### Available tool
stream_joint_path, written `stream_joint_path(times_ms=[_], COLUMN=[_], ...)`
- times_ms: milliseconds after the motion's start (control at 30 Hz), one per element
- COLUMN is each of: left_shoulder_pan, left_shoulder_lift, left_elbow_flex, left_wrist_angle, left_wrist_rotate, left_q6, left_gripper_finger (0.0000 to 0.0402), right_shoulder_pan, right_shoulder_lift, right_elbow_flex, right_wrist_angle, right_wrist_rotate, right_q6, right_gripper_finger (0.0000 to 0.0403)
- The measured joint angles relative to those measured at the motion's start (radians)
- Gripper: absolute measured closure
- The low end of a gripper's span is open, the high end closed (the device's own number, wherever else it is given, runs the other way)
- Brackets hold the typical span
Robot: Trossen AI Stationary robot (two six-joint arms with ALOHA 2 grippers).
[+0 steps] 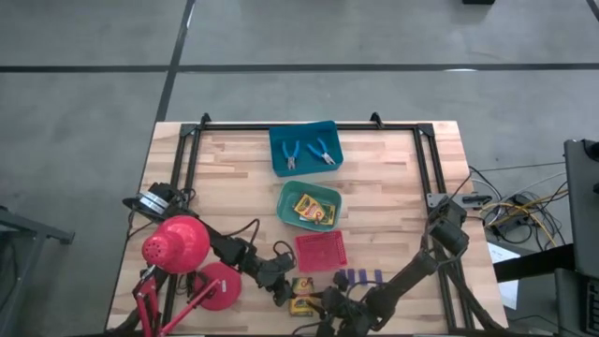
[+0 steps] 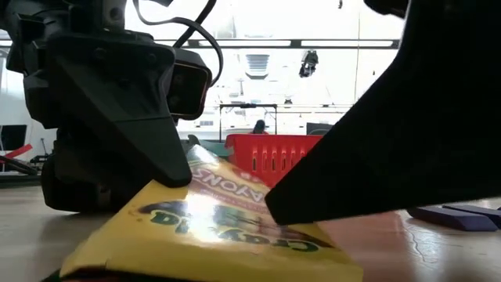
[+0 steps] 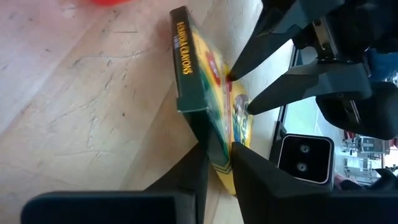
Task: Pick & Place School Supplies
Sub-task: Put the yellow crayon box in the green bin
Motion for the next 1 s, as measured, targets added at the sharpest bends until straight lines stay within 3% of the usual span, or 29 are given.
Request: stream_joint_path(times_ms=[367, 567, 1000], left_shoulder_pan=[0.000, 0.000, 0.000], left_shoulder_lift=[-0.001, -0.001, -0.002], left_elbow_flex=[-0.001, -0.001, 0.000], left_wrist_angle=[0.004, 0.008, 0.016], left_wrist_rotate=[0.006, 0.014, 0.019], left_q6=[0.002, 0.001, -0.009], left_gripper_finger=[0.0336, 0.0346, 0.0361], right_shoulder_pan=[0.008, 0.008, 0.010], right_shoulder_lift=[-0.127, -0.210, -0.426], right_elbow_flex=[0.000, 0.000, 0.001], right_wrist_angle=[0.004, -0.003, -0.439], right_wrist_rotate=[0.043, 0.139, 0.168], right_q6=[-0.188, -0.307, -0.349], right_gripper_finger=[0.0278, 0.0278, 0.0278])
